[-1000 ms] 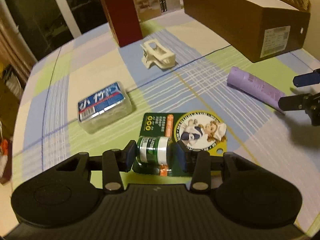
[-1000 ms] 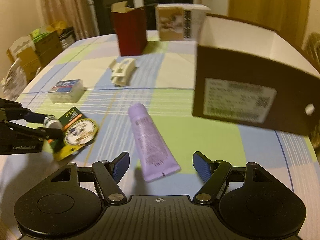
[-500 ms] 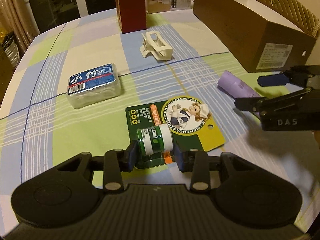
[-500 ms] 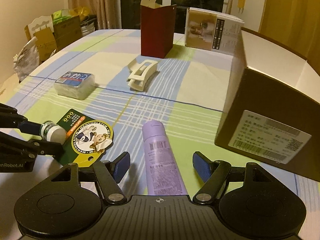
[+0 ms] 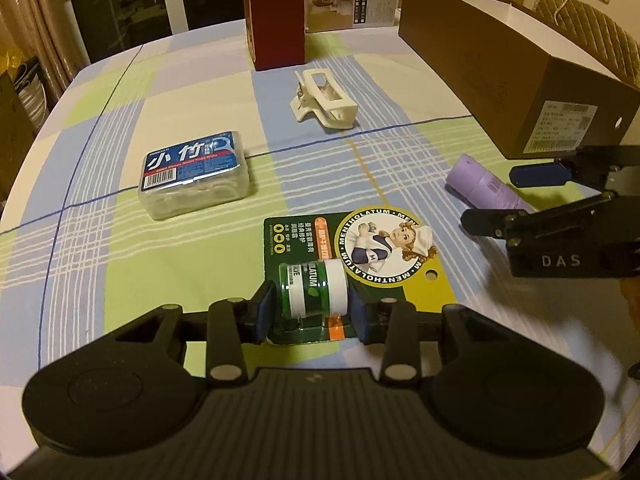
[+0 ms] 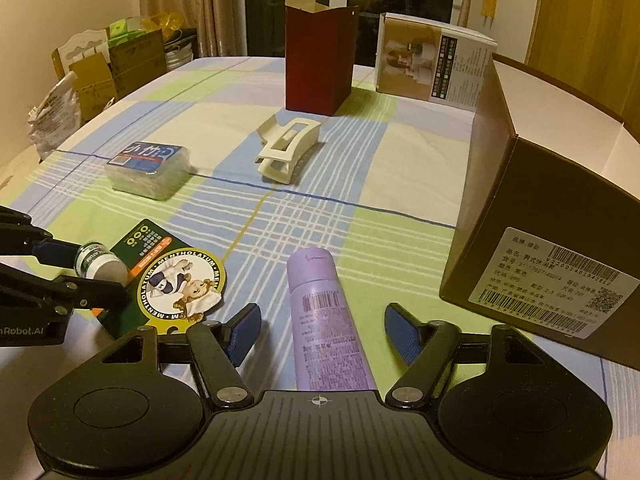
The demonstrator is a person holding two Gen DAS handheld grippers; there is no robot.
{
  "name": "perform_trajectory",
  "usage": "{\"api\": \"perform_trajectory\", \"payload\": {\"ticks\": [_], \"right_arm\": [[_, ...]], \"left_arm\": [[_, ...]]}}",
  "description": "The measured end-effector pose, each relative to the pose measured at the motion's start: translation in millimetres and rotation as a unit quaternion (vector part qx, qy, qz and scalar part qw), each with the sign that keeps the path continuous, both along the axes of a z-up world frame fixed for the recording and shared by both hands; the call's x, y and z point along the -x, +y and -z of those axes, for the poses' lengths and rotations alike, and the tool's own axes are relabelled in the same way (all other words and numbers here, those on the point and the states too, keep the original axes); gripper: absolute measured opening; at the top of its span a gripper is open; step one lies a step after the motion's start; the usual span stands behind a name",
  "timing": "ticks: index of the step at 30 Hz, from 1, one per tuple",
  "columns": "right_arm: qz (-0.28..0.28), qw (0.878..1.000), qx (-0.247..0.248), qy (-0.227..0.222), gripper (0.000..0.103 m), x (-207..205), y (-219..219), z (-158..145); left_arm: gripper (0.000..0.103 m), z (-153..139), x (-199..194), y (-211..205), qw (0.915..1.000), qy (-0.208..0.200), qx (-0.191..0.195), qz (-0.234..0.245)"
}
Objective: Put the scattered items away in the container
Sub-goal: 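Grasp the purple tube with the right tool while the left tool holds the card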
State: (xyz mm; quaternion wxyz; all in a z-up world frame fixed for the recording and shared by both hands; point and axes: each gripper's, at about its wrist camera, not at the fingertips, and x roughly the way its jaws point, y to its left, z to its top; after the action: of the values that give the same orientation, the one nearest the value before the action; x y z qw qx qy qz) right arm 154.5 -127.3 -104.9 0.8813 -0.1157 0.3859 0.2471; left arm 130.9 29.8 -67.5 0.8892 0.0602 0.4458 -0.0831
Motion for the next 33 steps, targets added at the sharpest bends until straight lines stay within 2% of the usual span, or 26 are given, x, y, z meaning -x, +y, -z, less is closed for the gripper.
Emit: {"api": "perform_trajectory", "payload": {"ticks": [3,5,6,16,22,33], "right_arm": [[0.000,1.000,0.000,0.004,0.054,-1.1,0.0,1.2],[0.000,1.000,-0.003,0.009,0.040,-1.4,-0.9,1.0],[-0.001,1.000,-0.002,0.009,0.037,-1.1,-0.7,0.3],[0.017,1.000,0.006,0.020,0.036,4.2,-5.0,-4.1],[0.001,1.000,0.014,0.002,0.036,7.6,-1.8,-1.3],[0.002,1.000,0.002,0.002,0.036,0.8,-0.3,1.3]], "left_arm": [[0.032,0.4,-0.6,0.3,1.0000,-0.002,-0.001,-0.001],[0.031,0.3,-0.9,0.0,1.0000,-0.002,-0.002,-0.001],[0.031,0.4,-1.0,-0.3,1.0000,-0.002,-0.004,-0.001],[0.030,-2.4,3.8,-2.4,1.0000,-0.002,-0.006,0.000],[0.030,-1.4,6.2,-5.9,1.0000,0.005,0.001,0.008],[0.030,-0.1,5.1,-5.3,1.0000,0.003,0.001,0.009]]}}
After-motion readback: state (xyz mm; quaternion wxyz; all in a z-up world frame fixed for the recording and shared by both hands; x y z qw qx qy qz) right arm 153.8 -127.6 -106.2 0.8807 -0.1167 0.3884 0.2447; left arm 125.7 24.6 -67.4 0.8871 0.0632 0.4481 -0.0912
